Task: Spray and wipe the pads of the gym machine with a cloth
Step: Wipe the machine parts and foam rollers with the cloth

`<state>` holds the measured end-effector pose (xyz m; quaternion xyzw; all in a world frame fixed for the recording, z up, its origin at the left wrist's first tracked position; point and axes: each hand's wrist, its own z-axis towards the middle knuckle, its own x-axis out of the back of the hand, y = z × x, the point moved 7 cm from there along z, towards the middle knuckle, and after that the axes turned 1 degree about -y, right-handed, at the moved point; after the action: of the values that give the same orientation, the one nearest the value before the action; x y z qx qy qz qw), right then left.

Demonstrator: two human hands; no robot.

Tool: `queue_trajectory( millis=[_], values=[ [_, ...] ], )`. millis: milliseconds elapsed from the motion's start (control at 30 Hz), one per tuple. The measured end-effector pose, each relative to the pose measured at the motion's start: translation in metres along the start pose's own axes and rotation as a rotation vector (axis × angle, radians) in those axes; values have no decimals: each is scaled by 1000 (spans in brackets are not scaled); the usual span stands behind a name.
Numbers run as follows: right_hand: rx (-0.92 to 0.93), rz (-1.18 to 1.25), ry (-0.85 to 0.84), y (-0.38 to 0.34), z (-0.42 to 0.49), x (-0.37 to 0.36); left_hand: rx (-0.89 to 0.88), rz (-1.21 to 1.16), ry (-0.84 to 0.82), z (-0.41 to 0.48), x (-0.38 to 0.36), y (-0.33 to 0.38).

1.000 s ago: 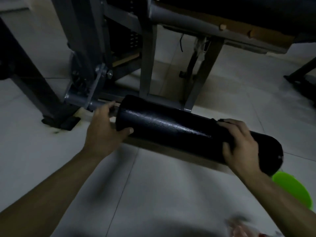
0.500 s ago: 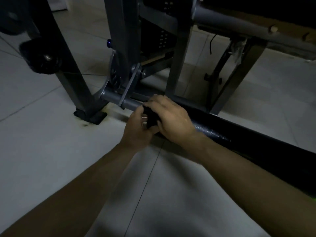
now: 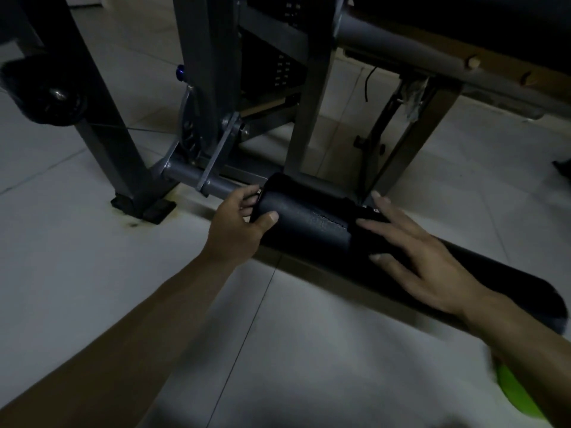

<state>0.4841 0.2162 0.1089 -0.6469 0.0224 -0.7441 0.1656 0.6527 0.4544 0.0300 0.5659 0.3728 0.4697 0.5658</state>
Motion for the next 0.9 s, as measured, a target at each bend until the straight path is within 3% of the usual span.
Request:
queue_trajectory(
  millis=[100,333,500,567,633,733,833,900],
  values=[
    [12,41,-41,2,23,-13,36,-58,-18,-1,7,-9],
    [50,27,172,-68,135,-55,32,-106,10,-5,6,-9],
    [60,-52,112,-87,162,-56,126,-244,30,-7,4,-9],
    [94,-50,102,-69,127,-43,48,-80,67,-7,8,-3],
    [10,-54,160,-38,76,-24,-165,233,97,-13,5,20],
    [-160,-96,242,12,-8,4,-428,513,-16,-21,-27,60],
    [-315,-148,268,49,-71,22,-433,837,-263,-16,-76,69],
    [-417,-147,338,62,-91,26,-430,1000,-294,-13,-90,65]
  ],
)
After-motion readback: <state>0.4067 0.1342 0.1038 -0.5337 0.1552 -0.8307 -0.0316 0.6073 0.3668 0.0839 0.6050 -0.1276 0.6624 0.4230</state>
